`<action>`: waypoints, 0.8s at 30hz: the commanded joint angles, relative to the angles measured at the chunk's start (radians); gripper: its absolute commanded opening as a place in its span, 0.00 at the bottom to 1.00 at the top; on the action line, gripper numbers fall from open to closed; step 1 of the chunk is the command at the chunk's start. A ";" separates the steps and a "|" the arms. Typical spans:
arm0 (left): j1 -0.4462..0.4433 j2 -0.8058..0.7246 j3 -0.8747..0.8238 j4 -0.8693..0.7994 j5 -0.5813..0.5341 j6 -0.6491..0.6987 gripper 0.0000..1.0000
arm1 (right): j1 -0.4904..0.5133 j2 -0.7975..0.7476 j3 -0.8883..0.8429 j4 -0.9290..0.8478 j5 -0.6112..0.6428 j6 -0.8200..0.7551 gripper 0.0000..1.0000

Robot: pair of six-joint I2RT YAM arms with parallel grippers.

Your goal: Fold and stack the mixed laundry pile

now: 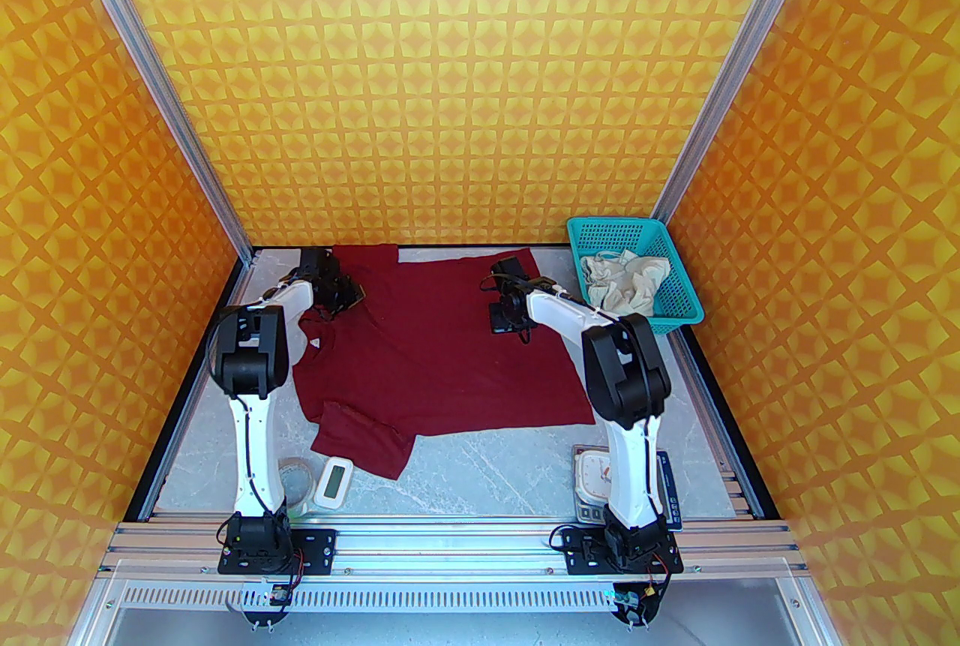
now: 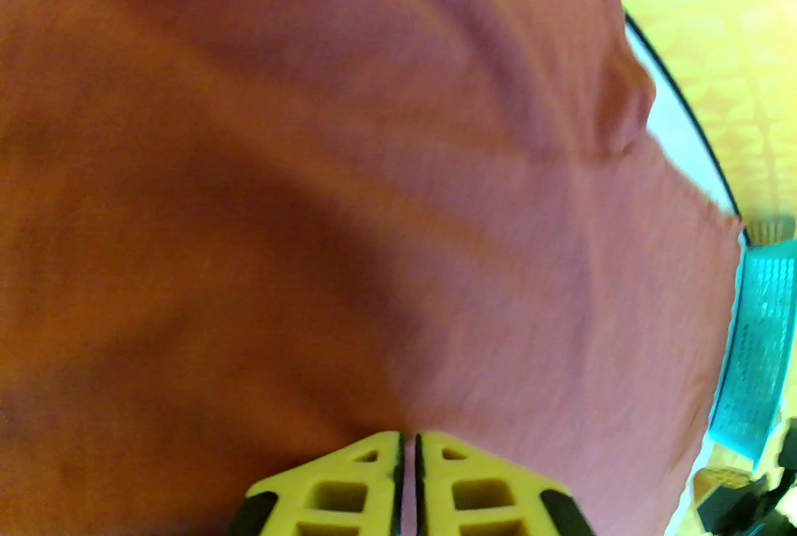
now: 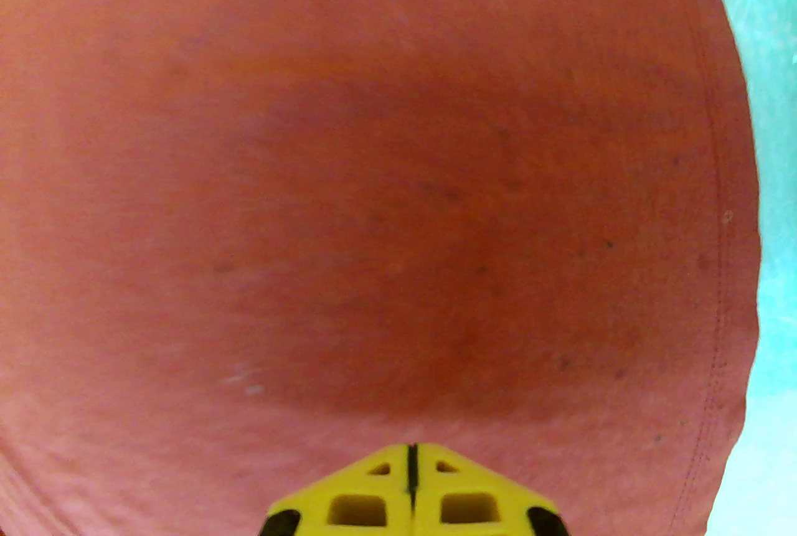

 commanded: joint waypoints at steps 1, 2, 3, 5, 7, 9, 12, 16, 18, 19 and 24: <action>-0.017 0.108 0.109 -0.002 0.060 -0.071 0.12 | -0.012 0.001 0.017 -0.028 -0.011 0.033 0.05; -0.019 0.136 0.144 -0.004 0.075 -0.080 0.12 | -0.014 -0.004 0.008 -0.029 -0.011 0.035 0.06; -0.022 0.159 0.174 -0.007 0.085 -0.086 0.12 | -0.014 -0.010 0.000 -0.030 -0.010 0.036 0.06; -0.028 0.208 0.240 -0.006 0.102 -0.099 0.12 | -0.018 -0.027 -0.022 -0.028 -0.008 0.038 0.06; -0.029 0.251 0.300 -0.010 0.121 -0.112 0.12 | -0.020 -0.050 -0.044 -0.026 -0.010 0.041 0.06; -0.027 0.291 0.368 -0.033 0.126 -0.110 0.12 | -0.022 -0.076 -0.067 -0.024 -0.020 0.042 0.07; -0.024 0.286 0.389 -0.040 0.125 -0.088 0.12 | -0.021 -0.137 -0.114 -0.004 -0.070 0.044 0.09; -0.017 0.223 0.393 -0.081 0.126 -0.022 0.19 | -0.020 -0.250 -0.199 0.013 -0.102 0.070 0.12; -0.013 0.159 0.379 -0.115 0.125 0.025 0.26 | -0.023 -0.322 -0.253 0.016 -0.108 0.080 0.13; -0.015 0.122 0.360 -0.119 0.125 0.043 0.30 | -0.022 -0.352 -0.278 0.015 -0.103 0.082 0.14; -0.014 -0.132 0.166 -0.144 0.101 0.123 0.45 | -0.041 -0.512 -0.418 -0.009 -0.104 0.107 0.21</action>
